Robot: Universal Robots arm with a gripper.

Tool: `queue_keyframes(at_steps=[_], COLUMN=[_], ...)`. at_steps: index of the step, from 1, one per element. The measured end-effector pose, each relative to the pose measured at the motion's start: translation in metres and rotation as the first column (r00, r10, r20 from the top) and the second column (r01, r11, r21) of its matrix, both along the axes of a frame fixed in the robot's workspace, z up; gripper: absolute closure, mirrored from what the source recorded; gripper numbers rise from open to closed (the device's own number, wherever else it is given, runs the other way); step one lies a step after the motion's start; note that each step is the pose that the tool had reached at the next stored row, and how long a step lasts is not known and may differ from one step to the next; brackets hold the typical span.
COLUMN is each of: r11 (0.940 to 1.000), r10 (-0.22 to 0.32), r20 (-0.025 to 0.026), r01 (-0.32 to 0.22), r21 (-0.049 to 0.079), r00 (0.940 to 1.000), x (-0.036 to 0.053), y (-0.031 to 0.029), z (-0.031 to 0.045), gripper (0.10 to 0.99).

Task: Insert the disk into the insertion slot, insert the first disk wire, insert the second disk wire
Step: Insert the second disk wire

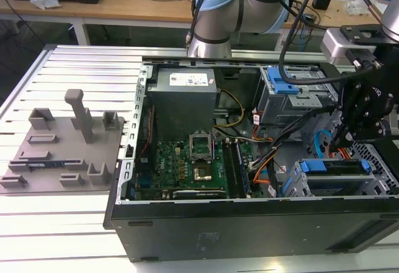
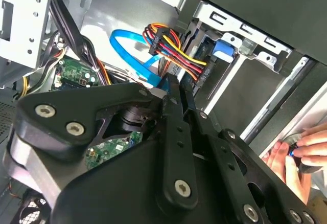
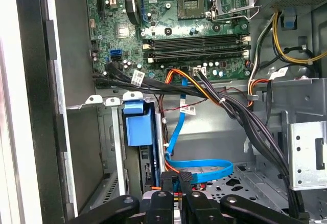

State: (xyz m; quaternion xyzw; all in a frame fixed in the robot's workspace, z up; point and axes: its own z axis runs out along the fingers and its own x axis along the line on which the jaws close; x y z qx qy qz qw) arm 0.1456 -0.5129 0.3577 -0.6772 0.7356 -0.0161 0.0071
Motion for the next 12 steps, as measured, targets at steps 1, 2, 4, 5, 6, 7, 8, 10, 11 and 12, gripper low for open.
queue_keyframes(at_steps=[1, 2, 4, 5, 6, 7, 8, 10, 11, 12], r11=[1.0000, 1.0000, 1.0000, 1.0000, 1.0000, 1.0000, 1.0000, 0.9998, 0.9996, 0.9994], r10=[0.000, 0.000, 0.001, 0.002, 0.003, 0.005, 0.008, 0.014, 0.018, 0.024], r20=[0.0000, 0.0000, 0.0000, 0.0000, 0.0000, 0.0000, 0.0001, 0.0001, 0.0002, 0.0004], r01=[0.000, 0.000, -0.001, -0.002, -0.003, -0.005, -0.008, -0.014, -0.018, -0.024], r21=[0.000, 0.000, 0.000, 0.000, 0.001, 0.002, 0.005, 0.014, 0.020, 0.026], r00=[1.0000, 1.0000, 1.0000, 1.0000, 1.0000, 1.0000, 1.0000, 0.9999, 0.9998, 0.9997], x=[0.0000, 0.0000, 0.0000, -0.0001, -0.0004, -0.0007, -0.0015, -0.0028, -0.0035, -0.0035], y=[-0.0001, -0.0004, -0.0039, -0.0062, -0.0095, -0.0118, -0.0154, -0.0193, -0.0217, -0.0231], z=[0.0000, -0.0002, -0.0012, -0.0015, -0.0021, -0.0025, -0.0033, -0.0042, -0.0046, -0.0051], gripper=[0.925, 0.925, 0.925, 0.925, 0.925, 0.925, 0.925, 0.925, 0.925, 0.925])
